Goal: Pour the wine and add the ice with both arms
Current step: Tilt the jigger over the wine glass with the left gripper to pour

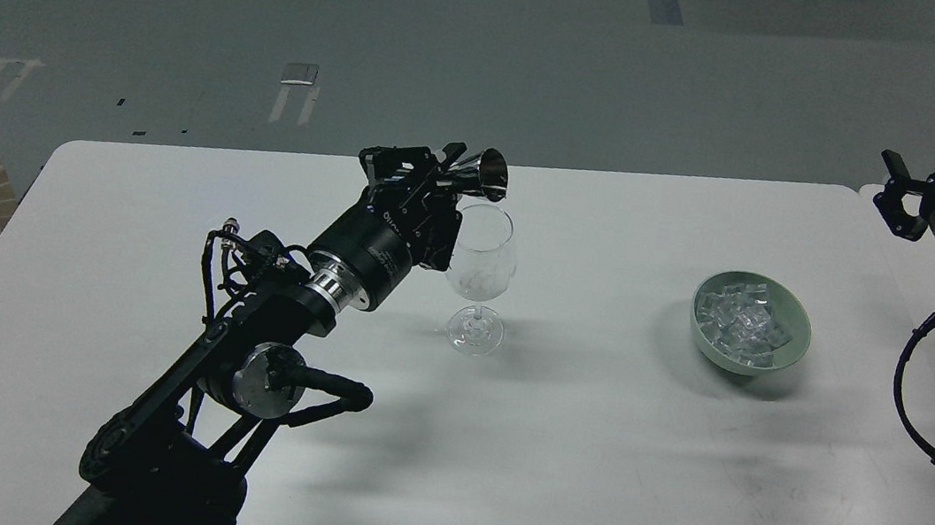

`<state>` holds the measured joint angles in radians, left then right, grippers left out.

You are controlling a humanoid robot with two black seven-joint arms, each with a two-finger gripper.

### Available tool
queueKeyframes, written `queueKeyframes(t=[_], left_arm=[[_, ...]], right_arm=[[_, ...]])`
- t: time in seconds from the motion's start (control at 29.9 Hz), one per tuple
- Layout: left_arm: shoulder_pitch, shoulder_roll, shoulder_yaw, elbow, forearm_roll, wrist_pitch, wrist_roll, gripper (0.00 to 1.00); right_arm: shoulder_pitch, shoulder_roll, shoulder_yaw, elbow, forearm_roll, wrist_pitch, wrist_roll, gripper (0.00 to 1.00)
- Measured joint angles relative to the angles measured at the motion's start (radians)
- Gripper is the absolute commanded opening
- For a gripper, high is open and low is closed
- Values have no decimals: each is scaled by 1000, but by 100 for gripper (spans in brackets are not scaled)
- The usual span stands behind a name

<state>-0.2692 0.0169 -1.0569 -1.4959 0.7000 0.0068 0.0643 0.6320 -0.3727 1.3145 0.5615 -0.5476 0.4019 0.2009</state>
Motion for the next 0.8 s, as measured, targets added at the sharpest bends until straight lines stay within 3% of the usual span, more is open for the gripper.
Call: queueKeyframes(t=[0.8], left_arm=[[-11, 46, 2, 32, 82, -34, -10, 0]], right_arm=[[0, -5, 0, 0, 0, 0, 0, 100]])
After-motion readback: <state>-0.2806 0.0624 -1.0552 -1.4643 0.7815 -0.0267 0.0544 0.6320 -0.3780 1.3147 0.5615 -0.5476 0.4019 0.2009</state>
